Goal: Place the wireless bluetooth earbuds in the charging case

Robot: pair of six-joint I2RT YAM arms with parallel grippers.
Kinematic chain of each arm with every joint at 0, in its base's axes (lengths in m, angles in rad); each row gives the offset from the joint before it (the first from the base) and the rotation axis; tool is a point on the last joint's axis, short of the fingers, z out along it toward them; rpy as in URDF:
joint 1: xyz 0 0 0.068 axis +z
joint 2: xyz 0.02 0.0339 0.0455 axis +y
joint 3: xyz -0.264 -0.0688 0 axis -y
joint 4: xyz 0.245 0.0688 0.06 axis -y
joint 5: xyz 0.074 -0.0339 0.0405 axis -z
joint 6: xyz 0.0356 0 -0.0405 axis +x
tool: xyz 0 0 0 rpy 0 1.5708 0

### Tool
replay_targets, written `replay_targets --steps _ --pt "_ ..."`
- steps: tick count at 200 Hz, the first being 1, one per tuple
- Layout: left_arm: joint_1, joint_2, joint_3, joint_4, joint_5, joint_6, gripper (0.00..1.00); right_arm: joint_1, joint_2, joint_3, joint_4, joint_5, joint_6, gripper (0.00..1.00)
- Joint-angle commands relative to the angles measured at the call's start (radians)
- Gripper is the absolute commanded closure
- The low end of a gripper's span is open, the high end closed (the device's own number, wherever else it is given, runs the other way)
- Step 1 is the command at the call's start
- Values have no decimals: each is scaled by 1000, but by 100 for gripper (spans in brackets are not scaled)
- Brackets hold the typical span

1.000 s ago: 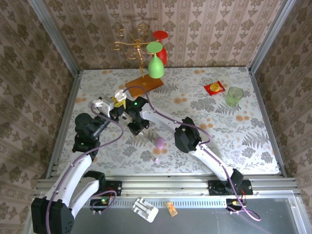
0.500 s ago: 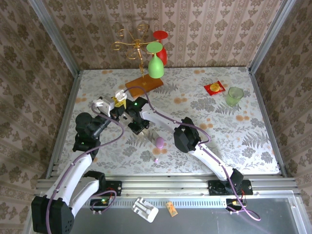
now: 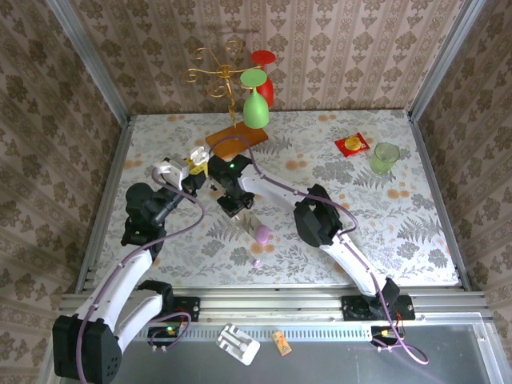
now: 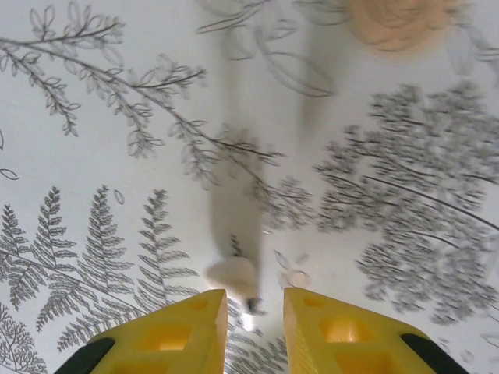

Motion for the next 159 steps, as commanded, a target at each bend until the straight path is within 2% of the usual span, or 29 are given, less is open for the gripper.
replay_targets --steps 1,20,39,57,100,159 --pt "9 8 -8 61 14 -29 99 -44 -100 -80 72 4 29 75" --pt "10 19 -8 71 17 -31 99 -64 -119 -114 76 6 25 74" --pt "9 29 -2 75 16 -30 100 -56 -116 -111 78 -6 0 66" --pt "10 31 4 72 16 -29 99 -34 -107 -95 85 -21 -16 64" --pt "9 29 10 65 20 -28 99 9 -29 -4 35 -27 -60 66" --pt "9 37 15 68 27 -26 99 28 29 17 3 -10 -109 70"
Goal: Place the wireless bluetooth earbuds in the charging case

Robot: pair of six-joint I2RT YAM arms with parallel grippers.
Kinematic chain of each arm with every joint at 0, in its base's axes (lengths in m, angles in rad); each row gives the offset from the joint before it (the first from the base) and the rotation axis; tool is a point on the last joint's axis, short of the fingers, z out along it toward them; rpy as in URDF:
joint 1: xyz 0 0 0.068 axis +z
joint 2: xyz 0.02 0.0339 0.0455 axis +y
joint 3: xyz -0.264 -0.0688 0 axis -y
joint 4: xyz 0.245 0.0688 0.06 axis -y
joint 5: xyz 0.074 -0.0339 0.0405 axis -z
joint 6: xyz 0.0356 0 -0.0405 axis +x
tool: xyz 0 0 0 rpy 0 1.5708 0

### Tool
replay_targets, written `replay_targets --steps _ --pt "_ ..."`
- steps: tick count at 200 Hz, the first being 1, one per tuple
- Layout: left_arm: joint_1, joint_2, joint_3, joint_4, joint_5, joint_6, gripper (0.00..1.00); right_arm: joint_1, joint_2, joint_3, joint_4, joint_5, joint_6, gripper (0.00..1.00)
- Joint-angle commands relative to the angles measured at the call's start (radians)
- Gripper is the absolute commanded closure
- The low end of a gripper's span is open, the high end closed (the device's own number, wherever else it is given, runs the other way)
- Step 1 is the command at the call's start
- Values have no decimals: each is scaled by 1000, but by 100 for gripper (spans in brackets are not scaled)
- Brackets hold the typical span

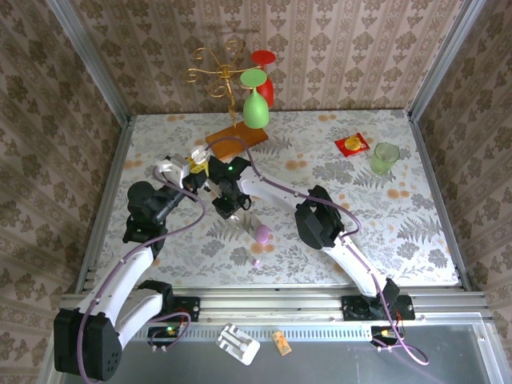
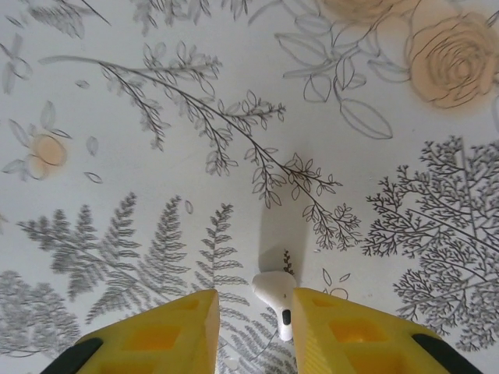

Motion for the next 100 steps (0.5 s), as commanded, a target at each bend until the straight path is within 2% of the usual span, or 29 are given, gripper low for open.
replay_targets --steps 1,37,100 --pt "10 5 15 37 24 -14 99 -5 38 28 -57 12 -36 70" --pt "9 10 15 40 29 -15 99 -3 49 18 -59 25 -43 71" --pt "9 11 9 44 26 -13 99 -5 34 -20 -56 49 -50 82"
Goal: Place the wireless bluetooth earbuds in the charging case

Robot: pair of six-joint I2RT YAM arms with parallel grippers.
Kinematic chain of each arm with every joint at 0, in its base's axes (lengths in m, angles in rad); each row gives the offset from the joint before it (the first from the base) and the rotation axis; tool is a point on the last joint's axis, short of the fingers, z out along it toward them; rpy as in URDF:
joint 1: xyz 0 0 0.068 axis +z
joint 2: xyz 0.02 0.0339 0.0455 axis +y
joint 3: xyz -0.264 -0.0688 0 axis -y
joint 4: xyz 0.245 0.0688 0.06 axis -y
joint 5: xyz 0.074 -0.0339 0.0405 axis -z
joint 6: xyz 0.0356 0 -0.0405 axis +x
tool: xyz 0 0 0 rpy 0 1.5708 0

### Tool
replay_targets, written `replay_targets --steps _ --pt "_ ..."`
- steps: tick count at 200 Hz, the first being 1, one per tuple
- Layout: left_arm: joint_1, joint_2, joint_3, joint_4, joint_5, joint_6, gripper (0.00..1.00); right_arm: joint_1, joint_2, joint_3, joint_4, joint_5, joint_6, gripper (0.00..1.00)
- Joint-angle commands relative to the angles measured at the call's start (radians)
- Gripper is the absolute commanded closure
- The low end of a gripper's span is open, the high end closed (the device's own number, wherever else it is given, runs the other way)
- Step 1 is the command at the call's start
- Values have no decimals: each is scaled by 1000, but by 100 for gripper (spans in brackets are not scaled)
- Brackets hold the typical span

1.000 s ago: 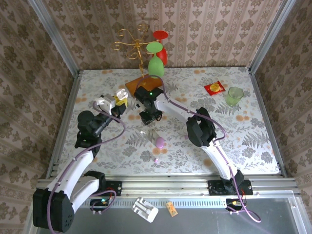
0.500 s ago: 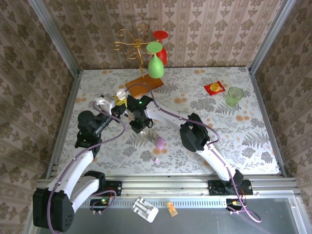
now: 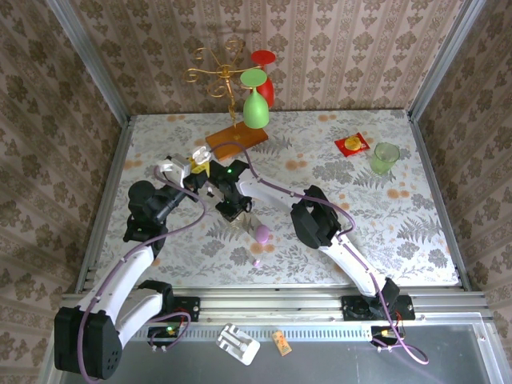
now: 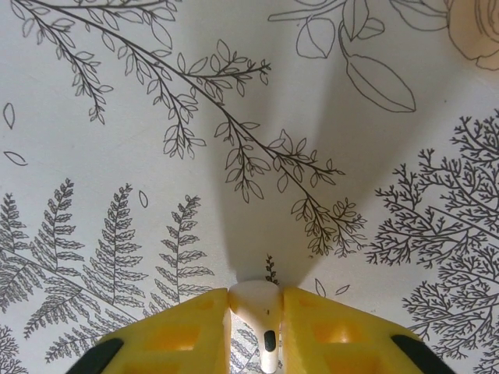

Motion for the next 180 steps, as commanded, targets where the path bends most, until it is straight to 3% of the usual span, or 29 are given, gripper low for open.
replay_targets --steps 1,48,147,168,180 --pt "9 -1 9 44 15 -13 99 -4 -4 -21 -32 40 -20 82" --pt "8 2 6 47 23 -4 99 -34 -128 -204 54 83 0 82" --pt "-14 57 35 56 35 10 98 -240 -443 -790 229 141 70 82" --pt "-19 73 43 62 37 10 98 -244 -464 -815 223 150 74 79" --pt "-21 79 47 61 39 10 98 -244 -470 -809 215 148 85 72"
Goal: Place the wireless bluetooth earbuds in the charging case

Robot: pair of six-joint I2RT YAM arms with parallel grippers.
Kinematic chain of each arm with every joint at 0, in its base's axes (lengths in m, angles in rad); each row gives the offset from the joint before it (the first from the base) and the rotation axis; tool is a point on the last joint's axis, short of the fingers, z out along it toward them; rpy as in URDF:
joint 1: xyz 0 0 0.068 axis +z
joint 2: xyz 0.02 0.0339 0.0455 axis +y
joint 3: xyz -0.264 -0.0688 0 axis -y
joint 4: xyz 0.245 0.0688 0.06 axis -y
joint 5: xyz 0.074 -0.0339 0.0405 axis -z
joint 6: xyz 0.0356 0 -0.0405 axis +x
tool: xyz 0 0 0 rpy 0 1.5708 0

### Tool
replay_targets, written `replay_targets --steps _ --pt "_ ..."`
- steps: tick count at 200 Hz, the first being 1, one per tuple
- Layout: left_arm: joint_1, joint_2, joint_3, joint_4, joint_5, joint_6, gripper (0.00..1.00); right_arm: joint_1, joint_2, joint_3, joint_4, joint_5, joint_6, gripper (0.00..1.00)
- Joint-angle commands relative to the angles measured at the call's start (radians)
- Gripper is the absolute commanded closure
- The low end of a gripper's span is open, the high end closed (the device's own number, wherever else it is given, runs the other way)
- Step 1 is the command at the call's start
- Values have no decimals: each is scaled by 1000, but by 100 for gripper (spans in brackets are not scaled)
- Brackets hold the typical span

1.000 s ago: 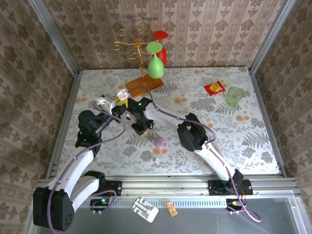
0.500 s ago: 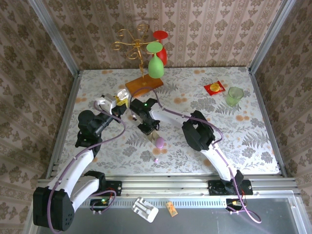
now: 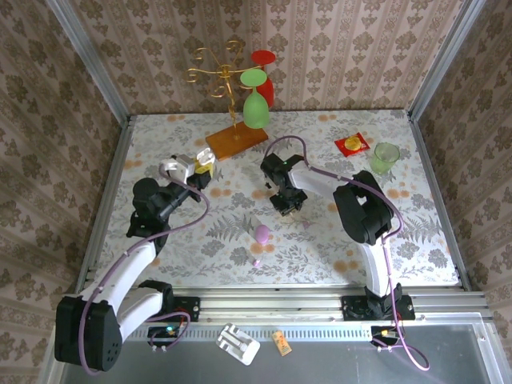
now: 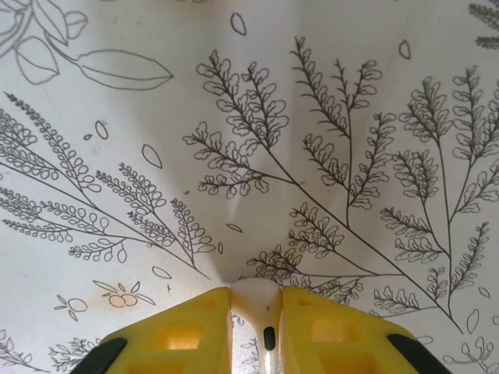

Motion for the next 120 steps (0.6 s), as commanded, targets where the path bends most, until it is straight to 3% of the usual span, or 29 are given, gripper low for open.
replay_targets --steps 1,17,50,88,120 --pt "-9 14 45 44 22 9 99 8 -21 -35 -12 33 26 72" --pt "-10 17 49 44 23 9 99 8 -23 -14 -30 32 53 62" --pt "-14 16 52 35 28 16 98 8 10 62 -106 25 104 52" --pt "-15 10 51 26 34 22 99 8 70 159 -218 12 136 46" --pt "-17 9 47 27 34 22 98 8 134 243 -307 2 137 48"
